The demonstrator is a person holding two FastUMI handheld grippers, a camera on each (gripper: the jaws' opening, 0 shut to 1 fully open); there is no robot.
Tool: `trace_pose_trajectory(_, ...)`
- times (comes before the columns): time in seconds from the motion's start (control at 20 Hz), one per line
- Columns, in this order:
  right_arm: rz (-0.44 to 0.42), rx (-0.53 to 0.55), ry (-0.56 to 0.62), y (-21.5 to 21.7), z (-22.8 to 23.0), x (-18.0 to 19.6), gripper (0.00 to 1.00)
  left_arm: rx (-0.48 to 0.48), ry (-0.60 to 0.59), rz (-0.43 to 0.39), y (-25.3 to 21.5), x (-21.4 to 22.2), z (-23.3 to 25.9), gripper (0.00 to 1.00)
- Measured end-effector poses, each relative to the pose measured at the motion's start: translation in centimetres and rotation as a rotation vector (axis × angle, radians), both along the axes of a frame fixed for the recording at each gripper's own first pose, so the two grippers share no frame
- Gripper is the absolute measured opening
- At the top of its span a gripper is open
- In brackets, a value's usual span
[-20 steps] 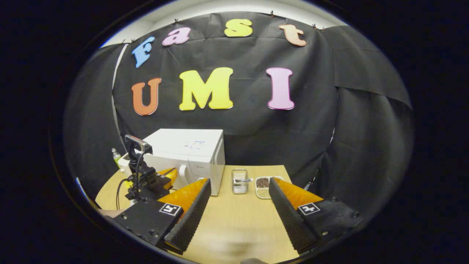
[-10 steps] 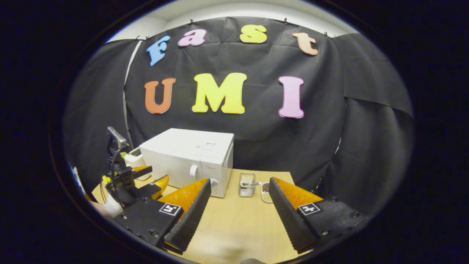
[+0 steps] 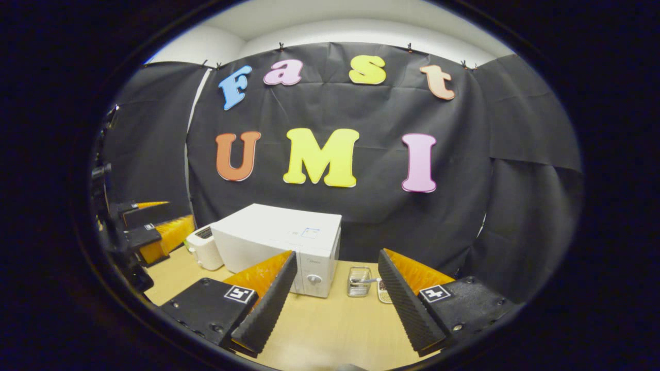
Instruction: Open the microwave oven with the left hand, put the food in, and close the microwave oven.
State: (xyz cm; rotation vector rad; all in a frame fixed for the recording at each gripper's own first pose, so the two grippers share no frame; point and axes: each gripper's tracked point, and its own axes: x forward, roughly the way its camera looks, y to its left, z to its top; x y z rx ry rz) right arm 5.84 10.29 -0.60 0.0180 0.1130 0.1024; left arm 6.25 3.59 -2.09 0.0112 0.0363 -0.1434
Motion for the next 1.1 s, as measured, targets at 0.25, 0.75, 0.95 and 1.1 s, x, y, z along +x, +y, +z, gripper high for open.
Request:
trace_pose_trajectory(0.25, -0.026, 0.025, -0.047, 0.0, 2.6, -0.5, 0.92, -0.047, -0.041, 0.057, 2.3, -1.8, 3.8, 0.95)
trace_pose_trajectory(0.75, -0.064, 0.068, -0.099, 0.2, 6.1, -0.8, 1.00, -0.050, -0.042, 0.098, 4.6, -1.6, 4.1, 0.95)
trace_pose_trajectory(0.95, -0.070, 0.081, -0.099, 0.2, 6.1, -0.8, 0.92, -0.050, -0.070, 0.090, 4.7, -1.5, 4.7, 0.95)
trace_pose_trajectory(1.1, -0.079, 0.089, -0.100, -0.1, 6.2, -0.6, 0.92, -0.050, -0.066, 0.090, 4.8, -1.6, 4.7, 0.95)
